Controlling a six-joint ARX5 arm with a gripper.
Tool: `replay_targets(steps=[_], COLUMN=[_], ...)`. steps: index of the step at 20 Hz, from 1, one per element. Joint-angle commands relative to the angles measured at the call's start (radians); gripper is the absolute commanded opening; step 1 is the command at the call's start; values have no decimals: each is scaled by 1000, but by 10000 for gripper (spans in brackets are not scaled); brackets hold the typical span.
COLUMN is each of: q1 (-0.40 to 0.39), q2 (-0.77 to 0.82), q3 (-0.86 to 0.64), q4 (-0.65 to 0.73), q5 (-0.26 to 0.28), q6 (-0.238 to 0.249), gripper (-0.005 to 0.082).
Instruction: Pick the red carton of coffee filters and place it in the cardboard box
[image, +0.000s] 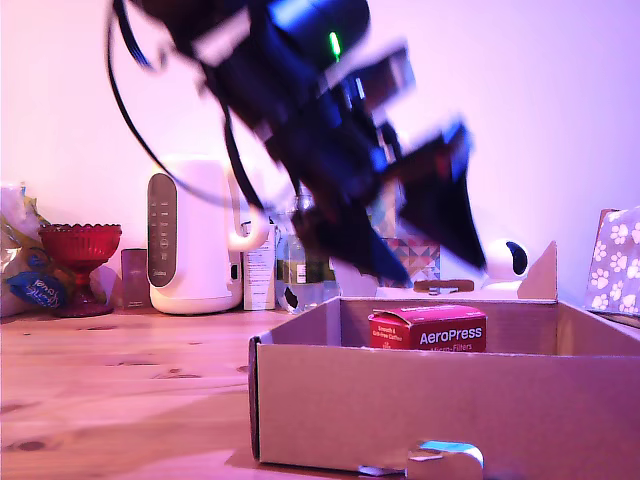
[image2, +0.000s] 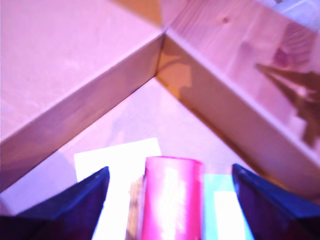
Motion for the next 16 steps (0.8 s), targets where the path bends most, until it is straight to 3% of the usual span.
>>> replay_targets(steps=[1, 3, 4, 6, 10, 16], q1=[-3, -2, 0, 5, 29, 116], q2=[-69, -129, -153, -183, -187, -294], q3=[-1, -1, -1, -1, -16, -200], q4=[-43, -92, -103, -110, -84, 156], q5=[-6, -46, -67, -78, -104, -154], q6=[6, 8, 17, 33, 40, -4], gripper=[751, 609, 458, 13, -24, -24])
